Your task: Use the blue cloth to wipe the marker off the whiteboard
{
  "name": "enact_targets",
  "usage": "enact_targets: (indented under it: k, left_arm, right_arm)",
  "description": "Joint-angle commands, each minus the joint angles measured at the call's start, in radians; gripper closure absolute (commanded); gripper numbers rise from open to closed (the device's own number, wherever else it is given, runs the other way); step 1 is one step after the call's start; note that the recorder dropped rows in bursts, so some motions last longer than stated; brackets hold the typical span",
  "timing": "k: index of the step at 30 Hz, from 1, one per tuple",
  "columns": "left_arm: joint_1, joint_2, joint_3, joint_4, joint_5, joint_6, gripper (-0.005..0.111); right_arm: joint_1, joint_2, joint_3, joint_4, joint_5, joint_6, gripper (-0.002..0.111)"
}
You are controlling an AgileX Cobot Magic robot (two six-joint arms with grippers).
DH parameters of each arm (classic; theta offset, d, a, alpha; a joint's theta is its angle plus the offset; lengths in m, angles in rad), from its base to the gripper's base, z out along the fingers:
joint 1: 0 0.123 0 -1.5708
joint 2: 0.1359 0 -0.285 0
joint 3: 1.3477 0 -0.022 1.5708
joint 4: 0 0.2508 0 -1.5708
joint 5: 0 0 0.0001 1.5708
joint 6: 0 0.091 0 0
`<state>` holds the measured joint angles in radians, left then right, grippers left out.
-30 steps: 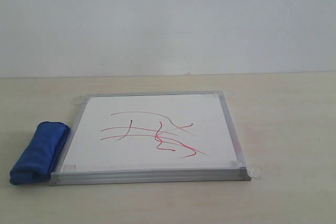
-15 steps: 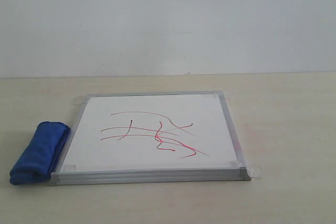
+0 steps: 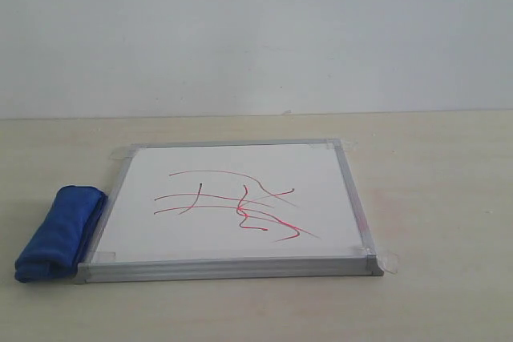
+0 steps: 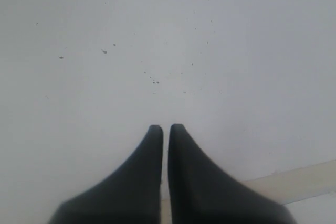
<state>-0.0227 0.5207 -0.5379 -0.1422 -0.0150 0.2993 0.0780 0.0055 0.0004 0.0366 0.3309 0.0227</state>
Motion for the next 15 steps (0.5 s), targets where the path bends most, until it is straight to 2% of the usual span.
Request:
enact_targets:
  k: [1,4,8,15]
  left_arm:
    - [0.001,0.033,-0.005,-0.007,0.009,-0.073,0.103]
    - [0.001,0.080,-0.033,-0.007,0.075,-0.134,0.103]
    - [0.001,0.176,-0.130,-0.007,0.208,-0.183,0.103]
    - [0.001,0.382,-0.380,0.037,0.474,-0.240,0.103]
  right_arm:
    - [0.000,-0.005,0.000,-0.002,-0.008,-0.003,0.109]
    - [0.000,-0.005,0.000,-0.002,-0.008,-0.003,0.109]
    - [0.000,-0.005,0.000,-0.002,-0.008,-0.003,0.109]
    - [0.000,-0.005,0.000,-0.002,-0.008,-0.003,0.109]
